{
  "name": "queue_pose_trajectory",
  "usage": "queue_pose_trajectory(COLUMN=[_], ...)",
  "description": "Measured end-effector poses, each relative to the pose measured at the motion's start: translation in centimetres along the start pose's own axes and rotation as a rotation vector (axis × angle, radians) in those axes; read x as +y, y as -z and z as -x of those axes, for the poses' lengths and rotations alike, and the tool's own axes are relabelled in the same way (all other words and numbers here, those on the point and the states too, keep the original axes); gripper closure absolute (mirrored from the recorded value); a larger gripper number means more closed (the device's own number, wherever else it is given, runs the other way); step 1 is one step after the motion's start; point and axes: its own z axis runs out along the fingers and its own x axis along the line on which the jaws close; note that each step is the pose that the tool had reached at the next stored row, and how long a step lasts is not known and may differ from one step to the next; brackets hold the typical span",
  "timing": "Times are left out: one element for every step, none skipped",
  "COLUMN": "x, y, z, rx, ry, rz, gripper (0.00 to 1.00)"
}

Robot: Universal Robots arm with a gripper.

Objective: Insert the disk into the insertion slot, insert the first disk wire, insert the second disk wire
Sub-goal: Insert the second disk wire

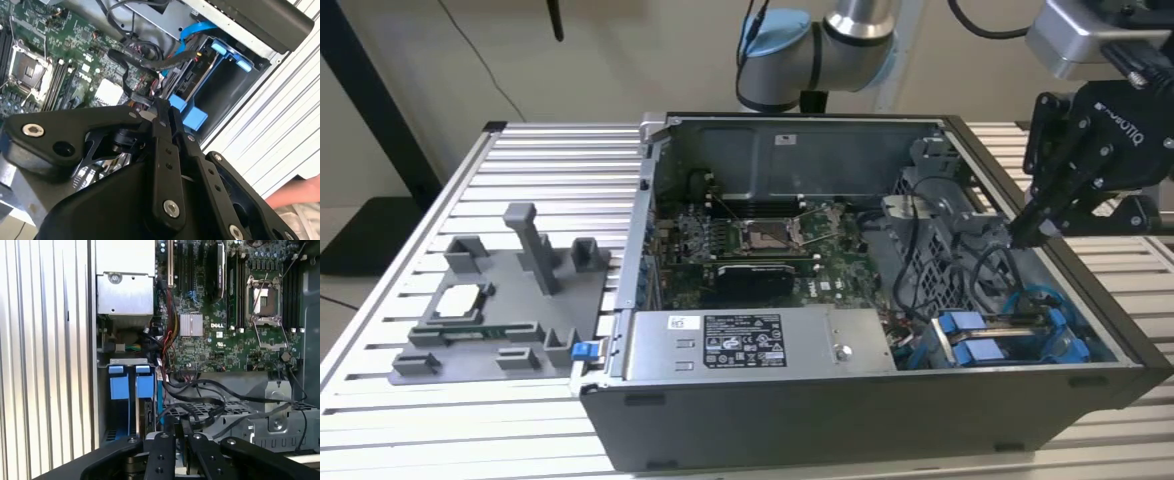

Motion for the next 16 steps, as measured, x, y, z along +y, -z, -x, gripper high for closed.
queue_pose_trajectory(x=[-0.01,-0.02,-0.02,-0.02,-0.03,-0.03,-0.04,-0.04,-0.05,-0.05,-0.05,-0.06,-0.06,-0.06,-0.07,-0.07], y=[-0.19,-0.36,-0.54,-0.72,-0.90,-1.08,-1.24,-1.38,-1.49,-1.56,-1.59,-1.61,-1.63,-1.67,-1.71,-1.78], z=[-0.03,-0.05,-0.08,-0.11,-0.13,-0.17,-0.21,-0.25,-0.31,-0.38,-0.45,-0.51,-0.59,-0.66,-0.72,-0.76], rx=[0.0000,0.0000,0.0000,0.0001,0.0000,-0.0001,0.0003,0.0013,0.0028,0.0062,0.0118,0.0187,0.0260,0.0323,0.0384,0.0433], ry=[0.000,0.000,0.000,0.000,0.000,0.000,0.000,0.001,0.001,0.000,0.000,0.000,0.000,0.000,0.000,0.000], rz=[-0.0002,-0.0003,-0.0005,-0.0008,-0.0012,-0.0018,-0.0024,-0.0031,-0.0036,-0.0040,-0.0043,-0.0046,-0.0048,-0.0051,-0.0054,-0.0057], gripper=[1.00,1.00,1.00,1.00,1.00,1.00,1.00,1.00,1.00,1.00,1.00,1.00,1.00,1.00,1.00,1.00])
